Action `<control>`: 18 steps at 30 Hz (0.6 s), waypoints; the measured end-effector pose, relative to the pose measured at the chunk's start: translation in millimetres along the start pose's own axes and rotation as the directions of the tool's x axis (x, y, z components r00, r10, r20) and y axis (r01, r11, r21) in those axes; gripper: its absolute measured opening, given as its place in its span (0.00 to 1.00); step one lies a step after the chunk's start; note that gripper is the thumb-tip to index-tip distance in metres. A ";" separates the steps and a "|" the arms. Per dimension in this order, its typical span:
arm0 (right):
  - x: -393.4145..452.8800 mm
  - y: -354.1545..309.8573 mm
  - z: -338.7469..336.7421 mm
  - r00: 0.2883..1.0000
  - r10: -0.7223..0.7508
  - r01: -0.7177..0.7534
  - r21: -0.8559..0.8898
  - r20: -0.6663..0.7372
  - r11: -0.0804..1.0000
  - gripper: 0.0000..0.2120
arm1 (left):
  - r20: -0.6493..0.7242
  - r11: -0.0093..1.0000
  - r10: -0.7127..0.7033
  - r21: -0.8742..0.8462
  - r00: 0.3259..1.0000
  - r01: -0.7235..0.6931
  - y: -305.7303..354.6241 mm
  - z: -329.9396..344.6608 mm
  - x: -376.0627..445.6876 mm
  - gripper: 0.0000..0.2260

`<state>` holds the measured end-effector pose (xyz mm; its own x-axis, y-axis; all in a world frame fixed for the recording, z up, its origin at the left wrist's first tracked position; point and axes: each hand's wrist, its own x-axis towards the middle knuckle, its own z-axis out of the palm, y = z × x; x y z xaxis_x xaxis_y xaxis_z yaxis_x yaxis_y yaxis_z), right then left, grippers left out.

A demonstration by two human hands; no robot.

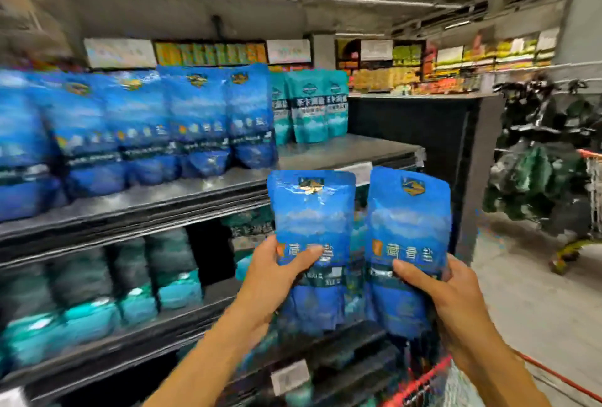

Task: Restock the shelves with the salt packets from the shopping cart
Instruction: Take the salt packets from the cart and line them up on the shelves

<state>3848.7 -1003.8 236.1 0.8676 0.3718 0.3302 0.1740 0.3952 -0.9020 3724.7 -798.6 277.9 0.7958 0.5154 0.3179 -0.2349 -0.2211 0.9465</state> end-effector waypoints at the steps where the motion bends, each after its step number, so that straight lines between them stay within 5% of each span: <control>1: 9.6 -4.0 16.1 0.999 -0.013 0.013 0.006 0.047 1.000 0.24 | -0.038 1.000 0.019 -0.005 0.999 -0.019 10.3 -15.1 -0.4 0.14; 9: 73.4 -44.7 150.9 0.946 -0.089 0.045 0.144 0.311 0.988 0.24 | -0.310 0.981 0.196 0.059 0.930 -0.187 85.7 -127.1 20.9 0.14; 18: 128.4 -48.9 309.8 0.903 -0.052 -0.023 0.168 0.426 0.986 0.17 | -0.630 0.972 0.217 0.212 0.745 -0.104 125.2 -245.8 56.7 0.14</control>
<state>3807.2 -715.2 408.8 0.5761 0.6732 0.4636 0.0738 0.5221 -0.8497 3603.2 -593.5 427.9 0.1904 0.8580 0.4771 -0.1931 -0.4438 0.8751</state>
